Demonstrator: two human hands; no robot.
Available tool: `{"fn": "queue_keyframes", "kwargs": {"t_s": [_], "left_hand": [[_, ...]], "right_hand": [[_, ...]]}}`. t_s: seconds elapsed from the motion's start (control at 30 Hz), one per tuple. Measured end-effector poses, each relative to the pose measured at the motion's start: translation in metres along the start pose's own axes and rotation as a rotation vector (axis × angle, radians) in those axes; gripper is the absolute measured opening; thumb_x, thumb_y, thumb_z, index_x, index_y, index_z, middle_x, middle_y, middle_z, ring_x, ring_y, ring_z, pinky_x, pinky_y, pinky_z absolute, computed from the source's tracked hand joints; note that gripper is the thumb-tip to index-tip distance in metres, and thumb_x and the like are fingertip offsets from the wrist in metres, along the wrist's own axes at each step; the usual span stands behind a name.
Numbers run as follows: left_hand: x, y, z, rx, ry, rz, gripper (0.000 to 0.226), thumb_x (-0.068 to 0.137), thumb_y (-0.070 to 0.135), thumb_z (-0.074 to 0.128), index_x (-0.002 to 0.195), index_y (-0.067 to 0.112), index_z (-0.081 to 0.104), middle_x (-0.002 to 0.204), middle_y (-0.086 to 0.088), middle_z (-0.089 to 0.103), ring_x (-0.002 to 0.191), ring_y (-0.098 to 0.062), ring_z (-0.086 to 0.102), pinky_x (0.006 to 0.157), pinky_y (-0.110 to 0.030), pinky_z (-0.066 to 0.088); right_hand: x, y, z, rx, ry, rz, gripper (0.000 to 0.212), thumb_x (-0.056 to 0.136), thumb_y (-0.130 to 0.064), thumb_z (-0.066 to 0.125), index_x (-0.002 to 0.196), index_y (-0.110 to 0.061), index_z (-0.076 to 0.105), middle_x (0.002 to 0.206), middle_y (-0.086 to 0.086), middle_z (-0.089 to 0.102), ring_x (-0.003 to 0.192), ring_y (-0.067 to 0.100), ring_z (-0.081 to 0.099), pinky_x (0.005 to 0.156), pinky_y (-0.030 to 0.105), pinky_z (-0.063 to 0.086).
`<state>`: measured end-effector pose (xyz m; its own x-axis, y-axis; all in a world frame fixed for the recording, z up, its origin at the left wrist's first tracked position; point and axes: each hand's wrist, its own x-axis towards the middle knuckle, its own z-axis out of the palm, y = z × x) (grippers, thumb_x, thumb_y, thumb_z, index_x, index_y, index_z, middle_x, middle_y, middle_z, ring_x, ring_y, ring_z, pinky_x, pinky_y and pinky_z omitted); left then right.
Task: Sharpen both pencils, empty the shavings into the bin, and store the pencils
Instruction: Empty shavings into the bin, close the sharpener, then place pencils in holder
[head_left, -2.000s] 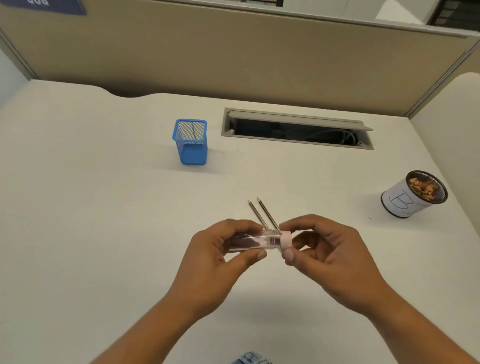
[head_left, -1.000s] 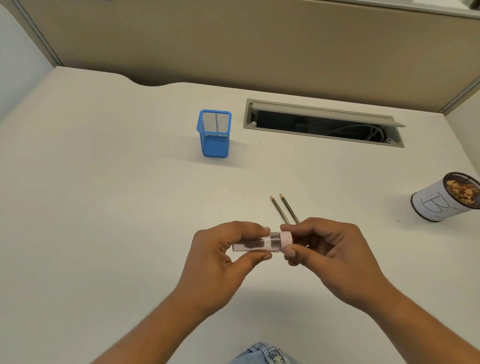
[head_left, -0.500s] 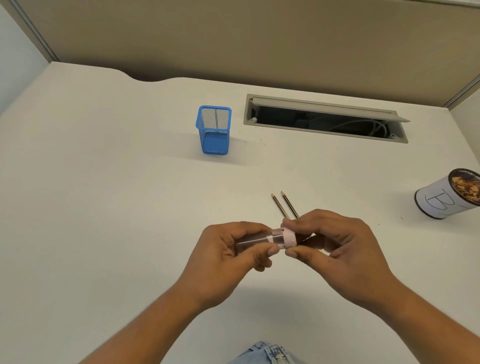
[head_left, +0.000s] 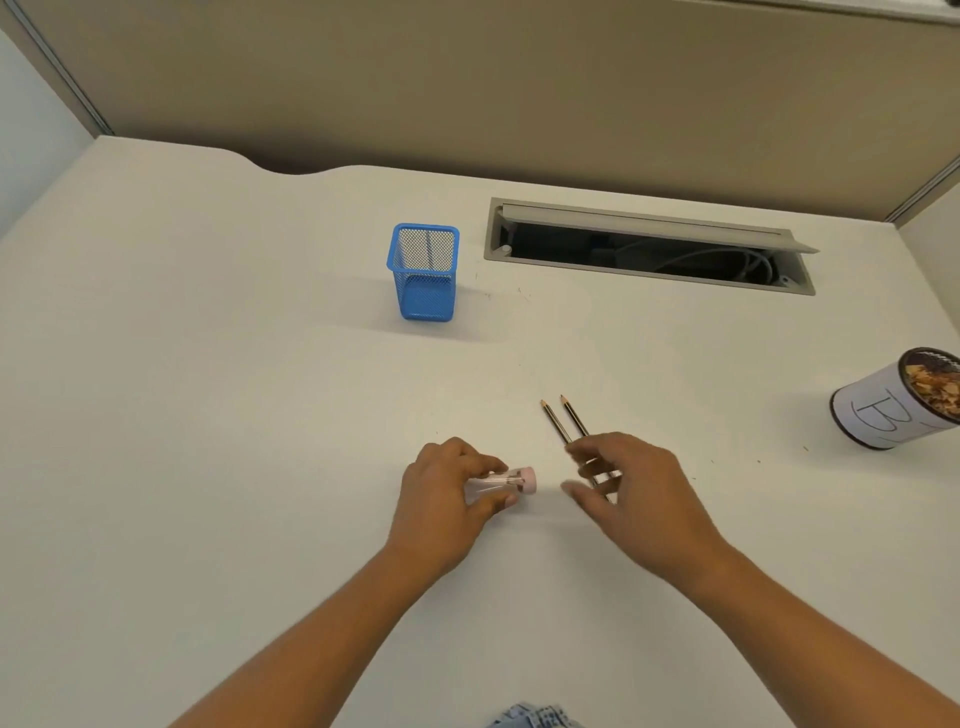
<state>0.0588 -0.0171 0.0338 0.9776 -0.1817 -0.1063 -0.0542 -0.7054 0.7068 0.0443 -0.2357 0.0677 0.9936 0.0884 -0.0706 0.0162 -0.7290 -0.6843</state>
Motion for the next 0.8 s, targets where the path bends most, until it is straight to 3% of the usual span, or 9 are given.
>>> {"fn": "queue_keyframes", "kwargs": {"t_s": [0.13,0.27,0.4,0.63,0.8], "left_hand": [[0.004,-0.003,0.016,0.051,0.025,-0.008,0.031,0.077,0.044,0.077,0.105,0.034,0.072,0.099,0.015,0.058,0.108,-0.012,0.048,0.087,-0.028,0.03],[0.009,0.001,0.022,0.099,0.017,-0.03,0.029,0.079,0.047,0.073,0.106,0.038,0.07,0.106,0.017,0.056,0.116,-0.008,0.041,0.086,-0.027,0.019],[0.01,0.006,0.024,0.127,0.004,-0.035,0.034,0.076,0.05,0.075,0.107,0.038,0.069,0.109,0.017,0.055,0.119,-0.009,0.039,0.086,-0.027,0.017],[0.008,0.008,0.018,0.061,-0.01,-0.06,0.079,0.062,0.054,0.083,0.132,0.039,0.049,0.126,0.015,0.048,0.128,-0.006,0.033,0.094,-0.022,0.018],[0.008,0.016,0.013,-0.013,0.082,-0.03,0.065,0.071,0.052,0.078,0.128,0.035,0.053,0.127,0.014,0.05,0.128,-0.005,0.035,0.094,-0.022,0.019]], "right_hand": [[0.015,0.016,-0.005,-0.094,0.129,0.227,0.022,0.084,-0.024,0.074,0.104,-0.02,0.067,0.096,-0.005,0.068,0.082,0.012,0.066,0.076,0.03,0.055],[0.02,0.025,-0.001,-0.191,0.033,0.361,0.042,0.077,-0.039,0.079,0.112,-0.02,0.063,0.103,-0.004,0.064,0.09,0.015,0.062,0.077,0.029,0.049],[0.021,0.024,0.006,-0.253,-0.025,0.395,0.049,0.072,-0.042,0.081,0.111,-0.02,0.062,0.101,-0.002,0.064,0.09,0.019,0.062,0.079,0.032,0.052],[0.025,0.023,0.009,-0.223,-0.02,0.426,0.03,0.077,-0.028,0.079,0.103,-0.019,0.066,0.086,-0.009,0.064,0.084,0.018,0.064,0.077,0.032,0.054],[0.03,0.021,0.009,-0.181,-0.012,0.498,0.023,0.074,-0.025,0.074,0.095,-0.024,0.065,0.081,-0.011,0.067,0.079,0.016,0.065,0.071,0.034,0.057]]}}
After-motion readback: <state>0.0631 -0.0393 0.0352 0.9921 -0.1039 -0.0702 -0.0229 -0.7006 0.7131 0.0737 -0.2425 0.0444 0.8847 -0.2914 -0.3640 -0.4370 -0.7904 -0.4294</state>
